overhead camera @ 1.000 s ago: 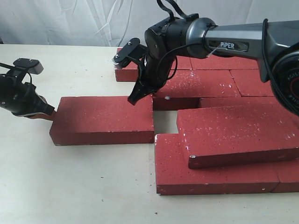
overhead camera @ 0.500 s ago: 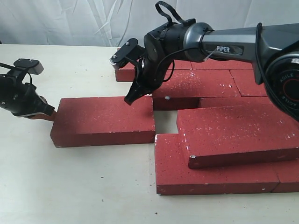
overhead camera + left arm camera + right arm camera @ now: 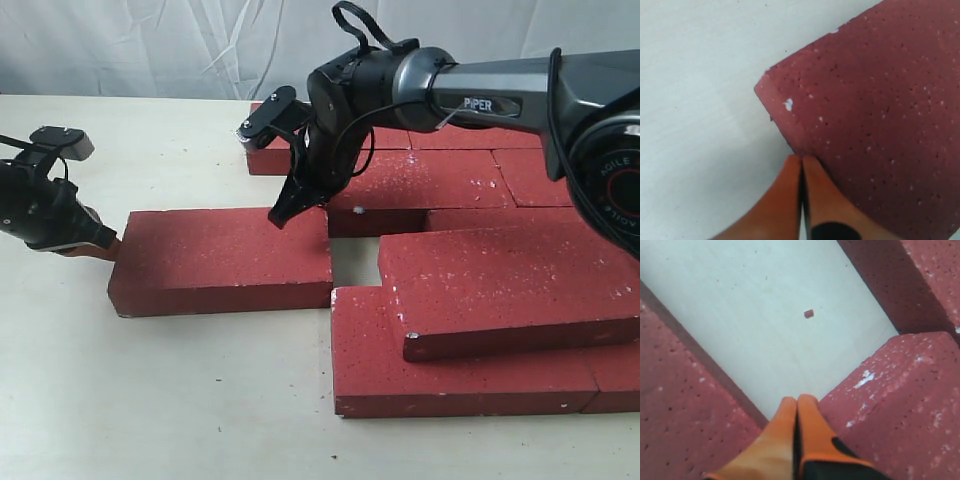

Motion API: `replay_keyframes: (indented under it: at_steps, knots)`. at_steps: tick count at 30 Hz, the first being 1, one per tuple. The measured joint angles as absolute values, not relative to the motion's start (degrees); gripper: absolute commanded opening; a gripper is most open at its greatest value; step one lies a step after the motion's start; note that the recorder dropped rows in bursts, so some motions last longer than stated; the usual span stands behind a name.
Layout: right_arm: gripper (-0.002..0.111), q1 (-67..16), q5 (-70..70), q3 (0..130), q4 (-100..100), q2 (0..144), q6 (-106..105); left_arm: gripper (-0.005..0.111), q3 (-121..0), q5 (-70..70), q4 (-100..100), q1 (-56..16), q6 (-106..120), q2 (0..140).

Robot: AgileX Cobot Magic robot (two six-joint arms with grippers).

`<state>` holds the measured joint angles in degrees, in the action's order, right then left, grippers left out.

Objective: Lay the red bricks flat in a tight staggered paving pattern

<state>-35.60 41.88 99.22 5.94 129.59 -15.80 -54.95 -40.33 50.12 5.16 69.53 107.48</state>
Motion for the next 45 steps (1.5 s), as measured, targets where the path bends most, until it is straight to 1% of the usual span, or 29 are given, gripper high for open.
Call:
replay_keyframes:
  at_steps: [28,35,39,41,45]
  knots:
    - [-0.001,-35.6,44.02,99.22,0.0,128.36,-19.77,0.0,-54.95,-43.54,45.04,5.16,69.31,105.7]
    - [-0.001,-35.6,44.26,99.22,0.0,125.15,-19.87,0.0,-54.95,-41.79,47.71,5.16,69.31,105.82]
    - [-0.001,-35.6,47.02,99.22,0.33,121.74,-19.58,0.0,-54.95,-41.66,48.13,5.16,69.31,106.25]
    - [-0.001,-35.6,51.52,99.22,0.45,120.0,-19.58,0.0,-54.95,-42.0,48.13,5.16,69.31,106.57]
    - [-0.001,-35.6,56.13,93.31,-2.0,116.73,-21.5,0.0,-54.95,-42.53,47.52,5.16,69.31,106.62]
